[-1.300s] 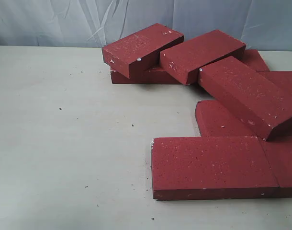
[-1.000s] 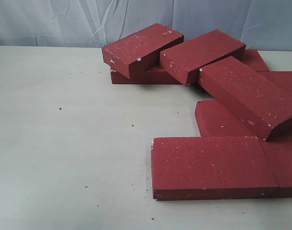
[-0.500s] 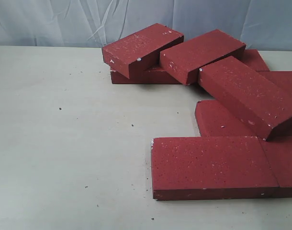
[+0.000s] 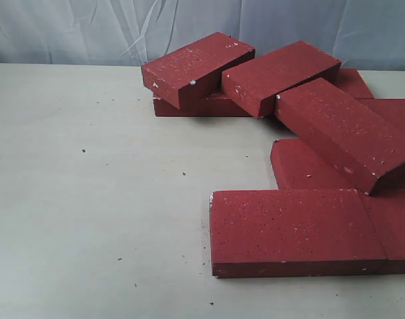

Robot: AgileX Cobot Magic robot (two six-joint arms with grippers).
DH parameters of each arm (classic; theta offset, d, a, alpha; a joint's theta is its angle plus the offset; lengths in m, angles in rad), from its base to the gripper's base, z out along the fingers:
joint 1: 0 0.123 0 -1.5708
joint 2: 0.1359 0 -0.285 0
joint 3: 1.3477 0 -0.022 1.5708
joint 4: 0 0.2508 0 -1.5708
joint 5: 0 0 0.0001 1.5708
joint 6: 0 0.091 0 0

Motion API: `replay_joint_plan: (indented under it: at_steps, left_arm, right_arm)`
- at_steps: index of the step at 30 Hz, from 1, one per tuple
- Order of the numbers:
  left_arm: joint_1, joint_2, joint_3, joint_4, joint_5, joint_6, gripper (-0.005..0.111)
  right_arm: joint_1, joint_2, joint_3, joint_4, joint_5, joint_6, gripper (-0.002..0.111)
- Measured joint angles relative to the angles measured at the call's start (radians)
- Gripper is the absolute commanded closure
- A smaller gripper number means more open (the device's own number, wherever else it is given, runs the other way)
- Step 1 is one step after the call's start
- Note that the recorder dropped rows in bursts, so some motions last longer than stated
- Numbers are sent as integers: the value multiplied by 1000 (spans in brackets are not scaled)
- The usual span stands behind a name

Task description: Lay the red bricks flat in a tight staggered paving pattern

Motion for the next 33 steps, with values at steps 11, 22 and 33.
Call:
replay_joint_plan:
  at_steps: [11,22,33]
  left_arm:
    - [0,385,-193,437,14,-263,107]
    - [0,657,-302,864,28,-539,107]
    - [0,816,-367,1204,-81,-783,107]
  right_arm:
    - [0,295,-238,-61,64,0,109]
    - [0,552,-388,-166,203,0,109]
    - [0,838,-696,-313,672,-70,109]
